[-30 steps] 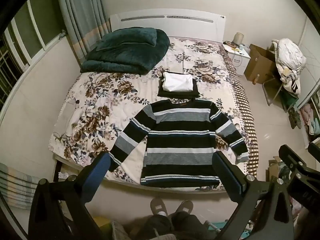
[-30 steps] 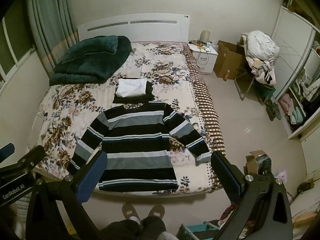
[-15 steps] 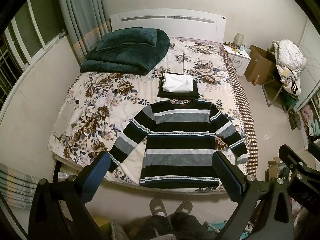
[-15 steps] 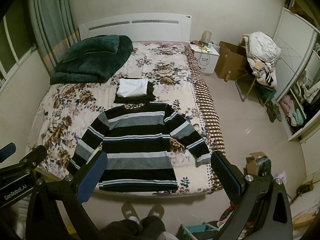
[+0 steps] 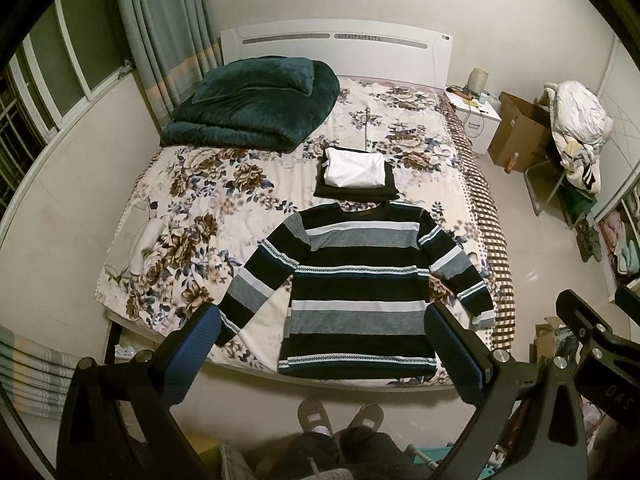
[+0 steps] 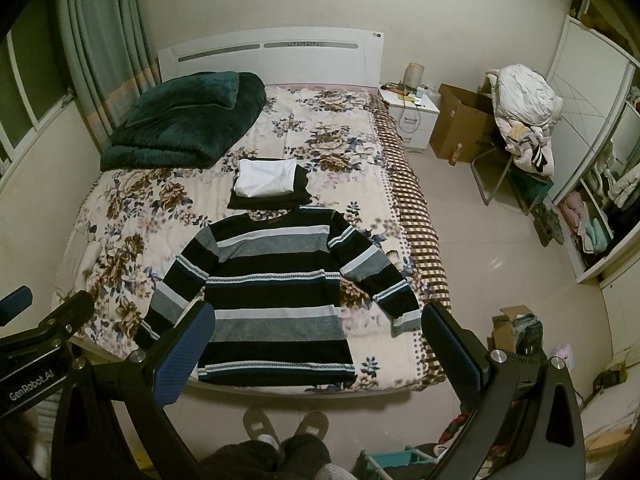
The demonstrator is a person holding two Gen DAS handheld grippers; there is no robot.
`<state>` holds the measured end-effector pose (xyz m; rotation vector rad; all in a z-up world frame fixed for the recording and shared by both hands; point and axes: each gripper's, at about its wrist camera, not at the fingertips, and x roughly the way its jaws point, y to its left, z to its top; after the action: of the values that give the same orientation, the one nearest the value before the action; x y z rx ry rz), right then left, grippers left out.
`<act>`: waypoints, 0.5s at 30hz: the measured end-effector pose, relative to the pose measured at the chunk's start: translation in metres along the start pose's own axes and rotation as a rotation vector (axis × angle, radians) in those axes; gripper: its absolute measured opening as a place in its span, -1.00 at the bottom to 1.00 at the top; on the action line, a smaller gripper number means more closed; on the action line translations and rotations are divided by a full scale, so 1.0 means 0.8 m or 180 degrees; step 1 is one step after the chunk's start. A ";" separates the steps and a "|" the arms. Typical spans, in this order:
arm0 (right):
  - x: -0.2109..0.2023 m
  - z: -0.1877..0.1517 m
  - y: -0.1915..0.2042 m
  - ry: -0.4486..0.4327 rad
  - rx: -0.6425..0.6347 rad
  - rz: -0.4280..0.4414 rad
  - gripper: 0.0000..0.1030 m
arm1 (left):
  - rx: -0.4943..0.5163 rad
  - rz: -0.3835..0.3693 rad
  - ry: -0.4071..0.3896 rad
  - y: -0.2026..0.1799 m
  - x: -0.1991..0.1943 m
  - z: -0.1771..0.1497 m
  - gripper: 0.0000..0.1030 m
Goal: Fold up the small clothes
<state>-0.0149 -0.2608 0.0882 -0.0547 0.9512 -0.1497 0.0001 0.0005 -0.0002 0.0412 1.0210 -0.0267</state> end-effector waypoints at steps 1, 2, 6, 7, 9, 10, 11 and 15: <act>0.000 0.000 0.000 0.0001 -0.0002 0.0000 1.00 | 0.0004 0.0000 0.0001 0.000 0.000 0.000 1.00; 0.000 0.000 0.000 0.0002 0.0000 0.0003 1.00 | 0.0006 0.0002 0.0003 0.000 0.000 0.000 1.00; 0.001 0.001 0.000 0.0002 0.0004 0.0003 1.00 | 0.0000 -0.0004 -0.0001 0.000 0.000 0.000 1.00; 0.001 0.001 -0.001 0.0000 0.0000 0.0005 1.00 | 0.0005 -0.0002 -0.0004 0.000 0.000 0.000 1.00; -0.002 0.007 0.001 0.0000 0.0010 0.0011 1.00 | 0.0003 -0.0004 -0.0006 0.000 0.000 0.000 1.00; -0.001 0.006 0.001 -0.0001 0.0004 0.0006 1.00 | 0.0004 -0.0004 -0.0004 0.000 0.001 0.000 1.00; -0.001 0.006 0.000 -0.0001 0.0005 0.0007 1.00 | 0.0001 -0.0001 -0.0006 0.000 0.000 0.000 1.00; -0.002 0.012 0.002 0.0000 0.0004 0.0006 1.00 | 0.0002 0.0000 -0.0009 0.000 0.000 0.000 1.00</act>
<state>-0.0075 -0.2590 0.0948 -0.0526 0.9511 -0.1488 0.0003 0.0007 -0.0003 0.0417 1.0183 -0.0269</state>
